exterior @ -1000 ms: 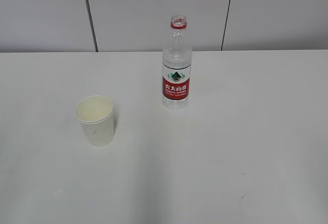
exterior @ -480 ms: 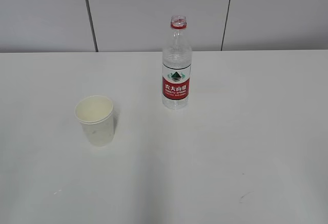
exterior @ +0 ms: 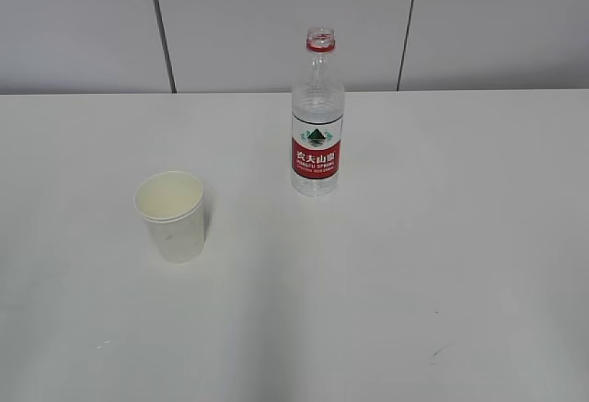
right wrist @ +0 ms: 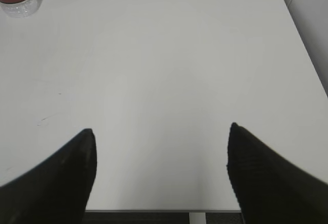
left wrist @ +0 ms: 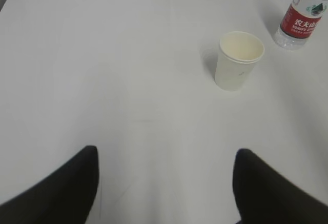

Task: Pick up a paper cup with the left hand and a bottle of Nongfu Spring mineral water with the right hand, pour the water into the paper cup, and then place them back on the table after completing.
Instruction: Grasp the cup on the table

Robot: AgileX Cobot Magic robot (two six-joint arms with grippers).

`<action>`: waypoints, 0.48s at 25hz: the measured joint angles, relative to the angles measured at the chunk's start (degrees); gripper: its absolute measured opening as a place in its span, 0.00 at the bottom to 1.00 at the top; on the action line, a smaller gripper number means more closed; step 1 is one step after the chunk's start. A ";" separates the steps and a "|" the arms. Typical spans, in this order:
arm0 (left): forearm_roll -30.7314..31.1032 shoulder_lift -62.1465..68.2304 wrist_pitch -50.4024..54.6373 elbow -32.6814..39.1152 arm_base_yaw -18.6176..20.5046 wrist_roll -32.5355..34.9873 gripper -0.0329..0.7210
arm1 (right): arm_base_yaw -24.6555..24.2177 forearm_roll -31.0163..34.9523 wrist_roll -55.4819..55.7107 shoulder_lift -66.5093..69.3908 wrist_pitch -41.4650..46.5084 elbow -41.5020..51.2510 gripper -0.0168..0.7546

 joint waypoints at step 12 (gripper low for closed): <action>0.04 0.00 -0.33 -0.06 0.00 0.00 0.71 | 0.00 0.00 0.00 0.00 0.00 0.00 0.78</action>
